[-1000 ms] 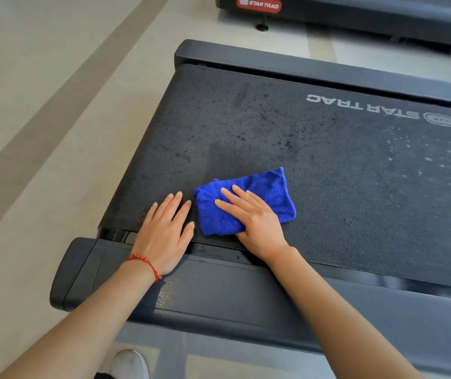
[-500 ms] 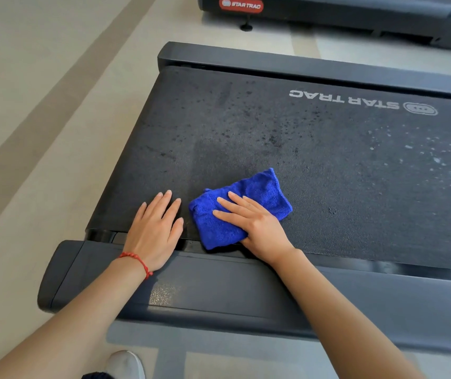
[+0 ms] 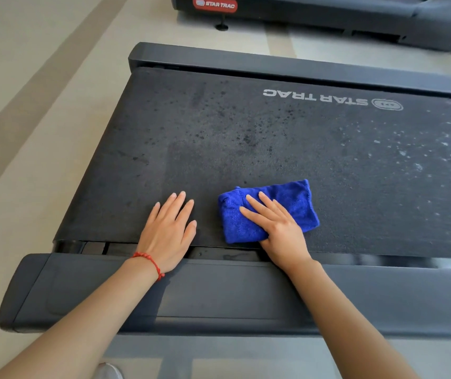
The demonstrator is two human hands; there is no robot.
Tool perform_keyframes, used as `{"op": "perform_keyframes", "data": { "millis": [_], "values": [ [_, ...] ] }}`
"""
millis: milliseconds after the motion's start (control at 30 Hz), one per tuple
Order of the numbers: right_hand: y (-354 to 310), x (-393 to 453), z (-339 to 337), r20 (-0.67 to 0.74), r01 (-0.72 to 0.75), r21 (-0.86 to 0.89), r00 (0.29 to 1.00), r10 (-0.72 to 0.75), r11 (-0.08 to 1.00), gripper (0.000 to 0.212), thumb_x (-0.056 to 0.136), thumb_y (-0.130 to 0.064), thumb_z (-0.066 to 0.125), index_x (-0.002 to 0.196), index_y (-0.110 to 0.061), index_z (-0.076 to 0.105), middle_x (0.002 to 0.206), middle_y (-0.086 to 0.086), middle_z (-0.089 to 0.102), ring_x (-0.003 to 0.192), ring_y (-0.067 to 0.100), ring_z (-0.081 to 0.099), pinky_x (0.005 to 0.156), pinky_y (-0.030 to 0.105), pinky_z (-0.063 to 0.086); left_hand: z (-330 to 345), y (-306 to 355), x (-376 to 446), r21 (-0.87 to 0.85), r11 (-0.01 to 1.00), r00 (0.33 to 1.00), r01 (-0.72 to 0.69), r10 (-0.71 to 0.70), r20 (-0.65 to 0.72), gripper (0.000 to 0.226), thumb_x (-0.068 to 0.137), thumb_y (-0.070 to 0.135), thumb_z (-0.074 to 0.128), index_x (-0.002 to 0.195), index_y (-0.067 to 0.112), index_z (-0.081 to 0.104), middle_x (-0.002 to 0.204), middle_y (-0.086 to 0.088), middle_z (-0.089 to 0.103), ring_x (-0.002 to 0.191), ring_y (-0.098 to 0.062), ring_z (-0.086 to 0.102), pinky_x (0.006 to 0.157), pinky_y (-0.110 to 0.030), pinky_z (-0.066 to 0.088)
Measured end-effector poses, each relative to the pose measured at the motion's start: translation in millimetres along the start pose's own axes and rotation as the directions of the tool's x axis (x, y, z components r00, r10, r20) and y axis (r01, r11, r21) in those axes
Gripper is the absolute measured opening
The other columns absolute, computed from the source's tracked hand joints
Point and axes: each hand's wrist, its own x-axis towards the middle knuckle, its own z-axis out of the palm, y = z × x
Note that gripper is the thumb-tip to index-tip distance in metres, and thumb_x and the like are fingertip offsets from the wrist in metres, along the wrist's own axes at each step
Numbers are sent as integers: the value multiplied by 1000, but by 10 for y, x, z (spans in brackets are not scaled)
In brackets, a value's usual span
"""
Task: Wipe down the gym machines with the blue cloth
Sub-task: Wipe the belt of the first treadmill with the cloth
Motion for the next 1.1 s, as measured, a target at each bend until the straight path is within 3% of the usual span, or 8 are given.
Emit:
{"op": "perform_keyframes", "data": {
  "millis": [367, 633, 1100],
  "values": [
    [72, 253, 172, -52, -16, 17, 998, 17, 1000, 68, 57, 11, 70, 118, -18, 63, 130, 6, 56, 123, 32, 49, 105, 44, 24, 127, 109, 132, 66, 998, 1000, -2, 3, -15, 57, 88, 34, 29, 126, 1, 55, 135, -19, 48, 125, -36, 45, 98, -56, 32],
    [271, 633, 240, -27, -36, 45, 999, 38, 998, 62, 64, 8, 60, 120, -17, 61, 132, 8, 54, 125, 35, 46, 106, 42, 23, 133, 118, 152, 114, 994, 1000, 0, 1, -10, 56, 89, 34, 29, 128, 3, 54, 136, -17, 48, 125, -34, 45, 98, -55, 34],
    [661, 1480, 291, 30, -193, 58, 981, 192, 979, 64, 74, 12, 52, 130, -18, 52, 144, 4, 41, 138, 26, 28, 113, 31, 12, 139, 132, 176, 129, 992, 999, 15, -11, -36, 56, 89, 34, 29, 129, 5, 53, 137, -15, 48, 127, -31, 44, 101, -53, 34]
  ]
}}
